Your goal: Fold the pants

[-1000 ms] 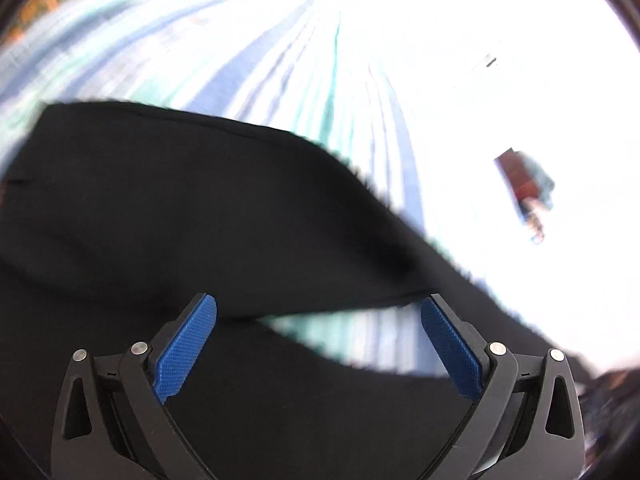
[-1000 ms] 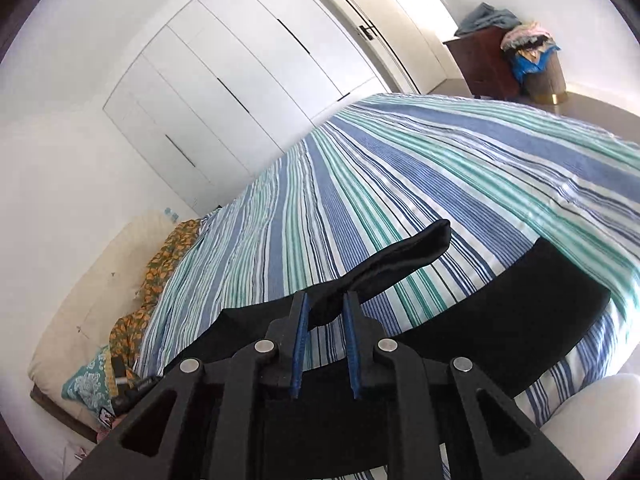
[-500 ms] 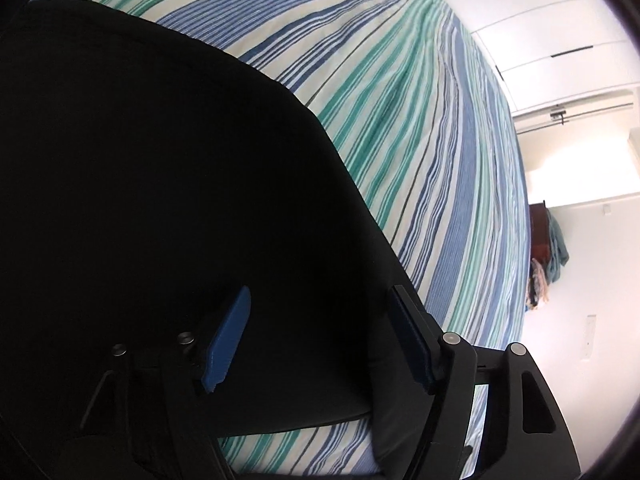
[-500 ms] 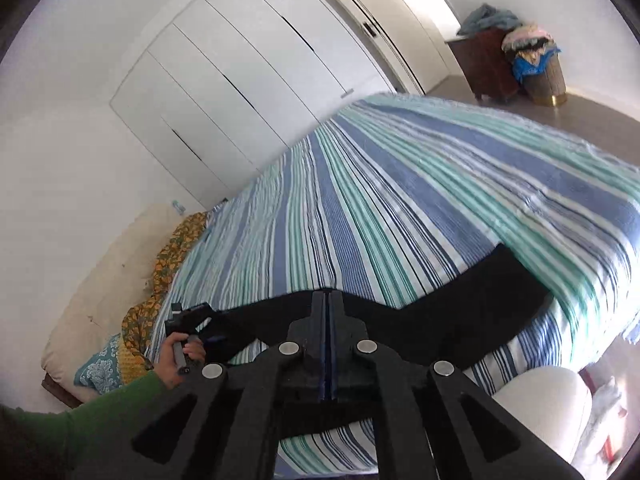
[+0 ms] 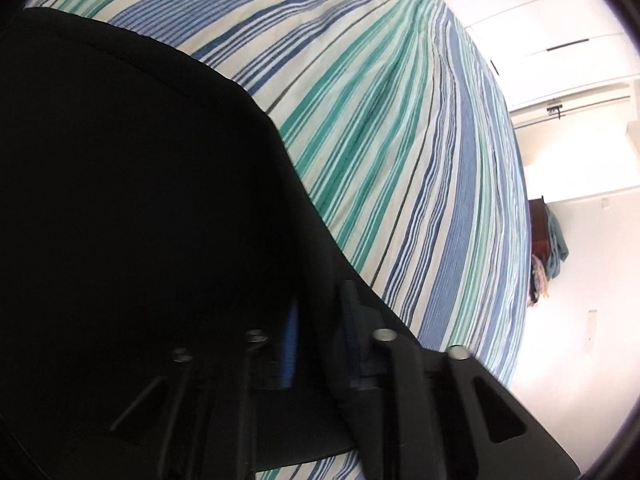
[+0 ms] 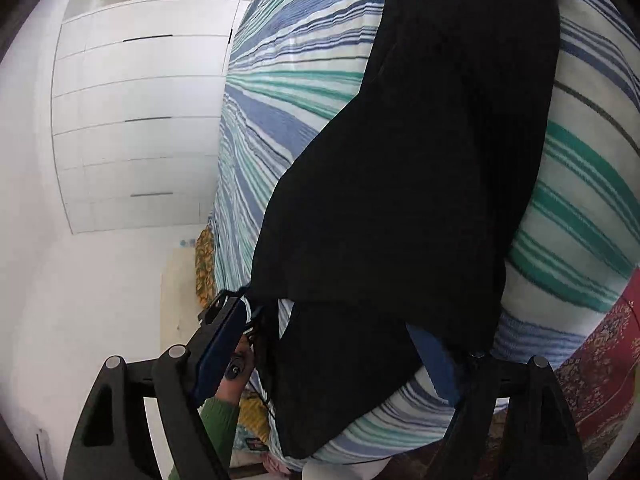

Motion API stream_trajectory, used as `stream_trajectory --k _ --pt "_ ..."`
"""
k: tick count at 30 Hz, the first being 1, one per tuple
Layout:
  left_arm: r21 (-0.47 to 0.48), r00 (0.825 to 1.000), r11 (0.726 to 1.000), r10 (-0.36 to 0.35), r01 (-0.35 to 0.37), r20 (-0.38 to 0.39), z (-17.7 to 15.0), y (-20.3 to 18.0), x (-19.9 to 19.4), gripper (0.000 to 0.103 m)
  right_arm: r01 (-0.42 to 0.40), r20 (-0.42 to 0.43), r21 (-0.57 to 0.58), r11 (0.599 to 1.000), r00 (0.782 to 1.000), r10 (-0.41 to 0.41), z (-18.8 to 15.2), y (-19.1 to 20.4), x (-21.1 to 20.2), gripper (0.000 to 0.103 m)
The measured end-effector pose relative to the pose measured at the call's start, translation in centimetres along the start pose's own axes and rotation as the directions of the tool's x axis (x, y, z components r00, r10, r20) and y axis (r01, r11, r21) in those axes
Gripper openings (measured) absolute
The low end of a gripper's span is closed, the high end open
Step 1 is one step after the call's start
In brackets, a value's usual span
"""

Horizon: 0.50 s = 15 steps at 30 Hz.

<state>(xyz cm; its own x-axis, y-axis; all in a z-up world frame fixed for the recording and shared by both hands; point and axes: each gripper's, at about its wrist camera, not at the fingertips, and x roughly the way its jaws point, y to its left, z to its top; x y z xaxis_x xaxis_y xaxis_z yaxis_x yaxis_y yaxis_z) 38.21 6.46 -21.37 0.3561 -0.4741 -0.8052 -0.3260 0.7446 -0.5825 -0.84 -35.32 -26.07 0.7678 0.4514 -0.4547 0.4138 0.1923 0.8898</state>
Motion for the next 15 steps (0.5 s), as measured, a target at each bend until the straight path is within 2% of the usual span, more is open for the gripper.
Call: stream_trajectory --k 1,2,3,4,5,10,13,15 --pt "0.016 1.000 1.000 0.004 -0.004 0.009 -0.2 -0.2 -0.5 0.004 0.029 0.045 -0.003 1.000 0.999 -0.028 0.3 0.1 -0.4 0.076" --pt "0.038 1.000 0.999 -0.008 0.007 0.027 -0.6 -0.5 -1.3 0.003 0.069 0.089 -0.012 0.998 0.994 -0.068 0.5 0.1 -0.8 0.063" --pt "0.064 0.999 0.998 -0.024 0.021 0.043 -0.9 -0.9 -2.3 0.003 0.115 0.121 -0.030 0.993 0.986 -0.111 0.7 0.4 -1.3 0.042" --pt "0.097 0.997 0.995 -0.041 0.035 0.059 -1.3 -1.5 -3.5 0.003 0.168 0.143 -0.073 0.983 0.977 -0.156 0.9 0.9 -1.5 0.029" --pt "0.139 0.995 0.989 -0.061 0.050 0.075 -1.9 -2.1 -5.3 0.003 0.220 0.163 -0.126 0.967 0.967 -0.198 1.2 1.7 -1.8 0.005" --pt "0.278 0.979 0.959 -0.102 0.050 0.177 -6.9 -2.9 -14.9 0.003 0.269 0.220 -0.324 0.907 0.954 -0.204 2.8 5.6 -4.1 0.005" --pt "0.239 0.972 0.966 -0.147 0.101 0.182 -13.3 -0.3 -19.5 0.004 0.287 0.257 -0.423 0.859 0.948 -0.190 4.9 8.2 -6.0 0.005" --pt "0.222 0.981 0.970 -0.130 0.097 0.142 -18.5 1.9 -19.5 0.004 0.314 0.271 -0.478 0.820 0.941 -0.202 6.4 9.7 -7.2 0.005"
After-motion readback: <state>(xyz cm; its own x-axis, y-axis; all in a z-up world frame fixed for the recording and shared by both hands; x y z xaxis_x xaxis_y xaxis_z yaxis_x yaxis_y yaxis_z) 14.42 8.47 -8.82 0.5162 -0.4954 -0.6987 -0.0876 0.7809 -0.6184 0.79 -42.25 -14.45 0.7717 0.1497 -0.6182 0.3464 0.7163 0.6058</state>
